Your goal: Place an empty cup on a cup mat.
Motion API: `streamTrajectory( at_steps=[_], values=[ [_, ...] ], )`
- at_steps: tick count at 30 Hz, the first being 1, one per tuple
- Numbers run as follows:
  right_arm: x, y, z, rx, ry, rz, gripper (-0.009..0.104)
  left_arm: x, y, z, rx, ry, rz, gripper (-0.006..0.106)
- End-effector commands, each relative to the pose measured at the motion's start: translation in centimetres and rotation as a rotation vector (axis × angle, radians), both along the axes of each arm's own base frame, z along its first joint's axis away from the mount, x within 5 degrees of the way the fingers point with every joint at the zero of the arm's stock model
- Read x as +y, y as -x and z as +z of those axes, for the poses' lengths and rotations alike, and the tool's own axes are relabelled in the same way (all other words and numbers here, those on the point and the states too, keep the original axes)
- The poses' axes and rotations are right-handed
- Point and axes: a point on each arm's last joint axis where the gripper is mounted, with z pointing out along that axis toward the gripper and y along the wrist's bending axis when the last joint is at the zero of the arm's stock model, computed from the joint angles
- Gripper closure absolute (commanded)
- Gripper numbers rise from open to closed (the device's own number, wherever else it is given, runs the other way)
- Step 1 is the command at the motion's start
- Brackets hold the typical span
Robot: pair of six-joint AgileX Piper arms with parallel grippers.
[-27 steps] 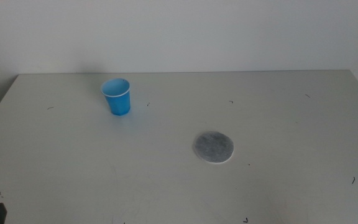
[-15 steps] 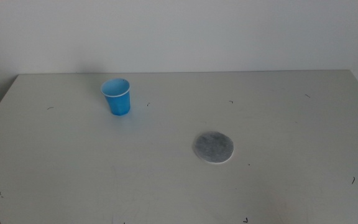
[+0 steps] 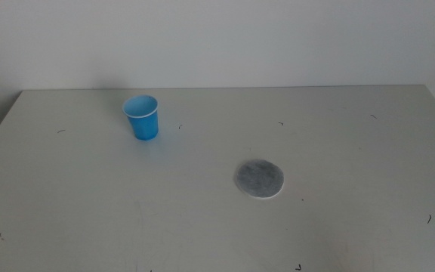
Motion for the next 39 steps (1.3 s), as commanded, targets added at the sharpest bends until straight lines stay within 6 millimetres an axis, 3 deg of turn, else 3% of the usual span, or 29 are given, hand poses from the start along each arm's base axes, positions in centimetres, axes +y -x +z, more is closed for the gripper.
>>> streamTrajectory(
  at_steps=[1,6,12,20,29,39],
  values=[
    [0.0,0.2,1.2,-0.108,0.023,0.004,0.001,0.0,-1.4,3.0,-0.043,0.005,0.000,-0.005],
    [0.0,0.2,1.2,-0.108,0.023,0.004,0.001,0.1,-4.4,6.0,0.051,-0.025,0.003,-0.005],
    [0.0,0.2,1.2,-0.108,0.023,0.004,0.001,0.1,-8.4,9.5,0.045,-0.015,-0.006,-0.005],
    [0.0,0.2,1.2,-0.108,0.023,0.004,0.001,-1.1,-14.9,10.6,0.078,-0.070,-0.125,-0.005],
    [0.0,0.2,1.2,-0.108,0.023,0.004,0.001,-4.4,-22.4,8.2,0.153,-0.134,-0.239,-0.005],
    [0.0,0.2,1.2,-0.108,0.023,0.004,0.001,-5.7,-29.3,1.9,0.238,-0.104,-0.248,-0.005]
  ],
)
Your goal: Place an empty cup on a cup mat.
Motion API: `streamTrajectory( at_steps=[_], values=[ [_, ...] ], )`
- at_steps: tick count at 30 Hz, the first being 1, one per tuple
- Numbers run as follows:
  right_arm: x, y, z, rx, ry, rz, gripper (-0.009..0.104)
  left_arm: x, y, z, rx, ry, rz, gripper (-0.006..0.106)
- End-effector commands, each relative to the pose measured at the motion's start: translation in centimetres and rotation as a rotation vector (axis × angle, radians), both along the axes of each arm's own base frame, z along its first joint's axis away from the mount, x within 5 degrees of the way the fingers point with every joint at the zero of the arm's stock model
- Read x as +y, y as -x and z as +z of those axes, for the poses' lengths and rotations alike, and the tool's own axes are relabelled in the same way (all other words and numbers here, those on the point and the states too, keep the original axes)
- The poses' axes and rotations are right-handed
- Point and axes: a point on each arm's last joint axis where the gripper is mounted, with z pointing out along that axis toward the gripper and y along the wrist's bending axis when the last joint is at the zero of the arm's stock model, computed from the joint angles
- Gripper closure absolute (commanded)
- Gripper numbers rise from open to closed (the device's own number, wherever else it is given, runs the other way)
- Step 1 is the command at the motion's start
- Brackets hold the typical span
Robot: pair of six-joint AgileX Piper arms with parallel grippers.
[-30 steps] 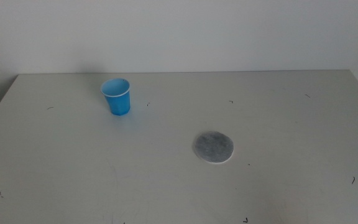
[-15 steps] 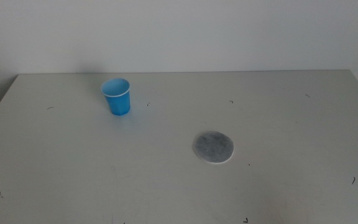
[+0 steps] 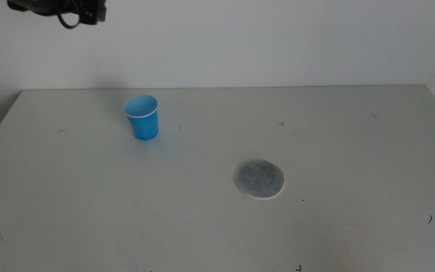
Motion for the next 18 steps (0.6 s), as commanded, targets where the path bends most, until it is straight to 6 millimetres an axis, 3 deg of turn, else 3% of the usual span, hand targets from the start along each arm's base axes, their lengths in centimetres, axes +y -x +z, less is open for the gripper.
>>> streamTrajectory(
  at_steps=[1,10,18],
  values=[
    [0.0,0.2,1.2,-0.108,0.023,0.004,0.001,-0.3,-0.5,1.6,-0.106,0.054,0.013,-0.005],
    [0.0,0.2,1.2,-0.108,0.023,0.004,0.001,-1.0,-4.8,-5.8,0.065,0.096,0.039,-0.005],
    [0.0,0.2,1.2,-0.108,0.023,0.004,0.001,-1.4,-7.1,-10.4,0.122,0.110,0.051,-0.005]
  ],
)
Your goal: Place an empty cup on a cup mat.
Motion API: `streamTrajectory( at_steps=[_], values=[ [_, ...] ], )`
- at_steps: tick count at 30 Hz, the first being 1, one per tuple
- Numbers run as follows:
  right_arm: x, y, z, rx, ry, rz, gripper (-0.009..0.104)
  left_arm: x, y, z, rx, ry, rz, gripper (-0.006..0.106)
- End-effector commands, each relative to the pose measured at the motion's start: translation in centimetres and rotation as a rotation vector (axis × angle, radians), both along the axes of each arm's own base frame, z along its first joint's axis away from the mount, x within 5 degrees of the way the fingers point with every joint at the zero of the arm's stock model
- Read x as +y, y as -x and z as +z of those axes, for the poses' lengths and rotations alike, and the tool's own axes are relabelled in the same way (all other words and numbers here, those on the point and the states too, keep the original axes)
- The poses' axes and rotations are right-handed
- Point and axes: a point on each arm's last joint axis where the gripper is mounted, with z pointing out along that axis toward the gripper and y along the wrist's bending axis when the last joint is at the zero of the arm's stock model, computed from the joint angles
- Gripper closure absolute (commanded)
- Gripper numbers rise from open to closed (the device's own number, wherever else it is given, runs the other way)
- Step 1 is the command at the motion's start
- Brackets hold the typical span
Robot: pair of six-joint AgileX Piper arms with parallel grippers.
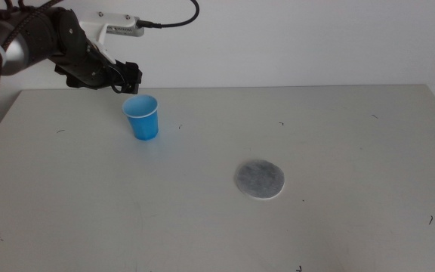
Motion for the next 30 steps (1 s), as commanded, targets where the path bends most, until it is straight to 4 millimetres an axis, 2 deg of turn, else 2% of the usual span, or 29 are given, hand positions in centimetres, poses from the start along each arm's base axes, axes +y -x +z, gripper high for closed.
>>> streamTrajectory(
  at_steps=[1,7,12,14,17,23,28,29,30],
  values=[
    [0.0,0.2,1.2,-0.108,0.023,0.004,0.001,-0.2,-0.3,3.2,-0.138,0.050,0.021,-0.005],
    [0.0,0.2,1.2,-0.108,0.023,0.004,0.001,-0.4,-1.3,0.5,-0.098,0.063,0.029,-0.005],
    [0.0,0.2,1.2,-0.108,0.023,0.004,0.001,-0.5,-1.6,-0.6,-0.075,0.067,0.032,-0.004],
    [0.0,0.2,1.2,-0.108,0.023,0.004,0.001,-0.5,-1.6,-0.8,-0.072,0.066,0.032,0.000],
    [0.0,0.2,1.2,-0.108,0.023,0.004,0.001,-0.5,-1.7,-0.9,-0.071,0.066,0.032,0.018],
    [0.0,0.2,1.2,-0.108,0.023,0.004,0.001,-0.6,-1.6,-0.9,-0.058,0.091,0.040,0.066],
    [0.0,0.2,1.2,-0.108,0.023,0.004,0.001,-0.7,-1.5,-1.0,-0.037,0.105,0.043,0.096],
    [0.0,0.2,1.2,-0.108,0.023,0.004,0.001,-0.7,-1.4,-1.0,-0.026,0.109,0.043,0.100],
    [0.0,0.2,1.2,-0.108,0.023,0.004,0.001,-0.7,-1.3,-1.0,-0.018,0.108,0.041,0.100]
  ],
)
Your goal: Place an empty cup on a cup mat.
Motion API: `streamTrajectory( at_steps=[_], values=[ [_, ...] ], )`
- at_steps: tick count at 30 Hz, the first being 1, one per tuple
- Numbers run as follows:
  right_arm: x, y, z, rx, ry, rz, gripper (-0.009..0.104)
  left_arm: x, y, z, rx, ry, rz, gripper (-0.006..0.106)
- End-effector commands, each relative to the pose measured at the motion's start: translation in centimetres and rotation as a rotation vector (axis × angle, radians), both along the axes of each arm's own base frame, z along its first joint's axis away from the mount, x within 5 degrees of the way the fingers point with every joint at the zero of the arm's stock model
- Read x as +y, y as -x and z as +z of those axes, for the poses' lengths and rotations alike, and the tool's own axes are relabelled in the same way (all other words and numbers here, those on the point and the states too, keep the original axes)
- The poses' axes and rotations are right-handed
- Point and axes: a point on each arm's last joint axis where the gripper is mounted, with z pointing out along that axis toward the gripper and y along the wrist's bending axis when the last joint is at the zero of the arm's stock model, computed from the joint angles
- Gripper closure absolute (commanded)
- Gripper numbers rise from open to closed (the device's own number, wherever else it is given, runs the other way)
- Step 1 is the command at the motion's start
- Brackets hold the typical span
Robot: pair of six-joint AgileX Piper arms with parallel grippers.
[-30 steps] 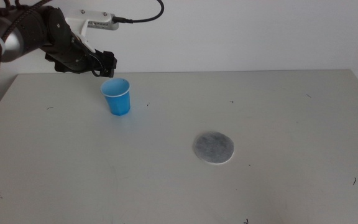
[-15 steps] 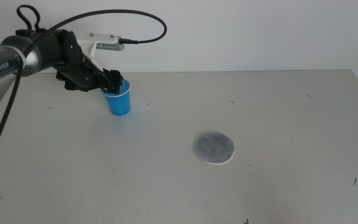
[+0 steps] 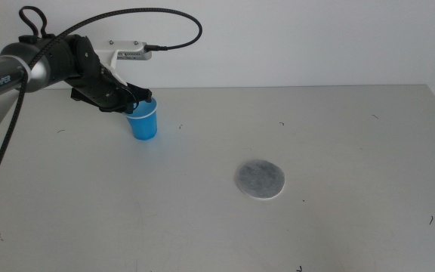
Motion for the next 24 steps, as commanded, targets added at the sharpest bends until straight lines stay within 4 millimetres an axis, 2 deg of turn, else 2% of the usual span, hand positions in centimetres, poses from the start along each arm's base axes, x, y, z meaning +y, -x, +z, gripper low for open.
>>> streamTrajectory(
  at_steps=[1,5,10,15,20,24],
  values=[
    [0.0,0.2,1.2,-0.108,0.023,0.004,0.001,-0.1,0.1,4.5,-0.109,0.037,0.015,0.100],
    [0.0,0.2,1.2,-0.108,0.023,0.004,0.001,-0.1,0.8,6.0,-0.114,0.039,0.009,0.100],
    [0.0,0.2,1.2,-0.108,0.023,0.004,0.001,-0.1,2.4,9.7,-0.153,0.046,-0.002,0.100],
    [0.0,0.2,1.2,-0.108,0.023,0.004,0.001,-1.2,4.6,13.4,-0.182,0.058,-0.039,0.100],
    [0.0,0.2,1.2,-0.108,0.023,0.004,0.001,-4.0,6.8,15.7,-0.200,0.091,-0.093,0.100],
    [0.0,0.2,1.2,-0.108,0.023,0.004,0.001,-7.3,8.1,16.1,-0.184,0.117,-0.158,0.100]
  ],
)
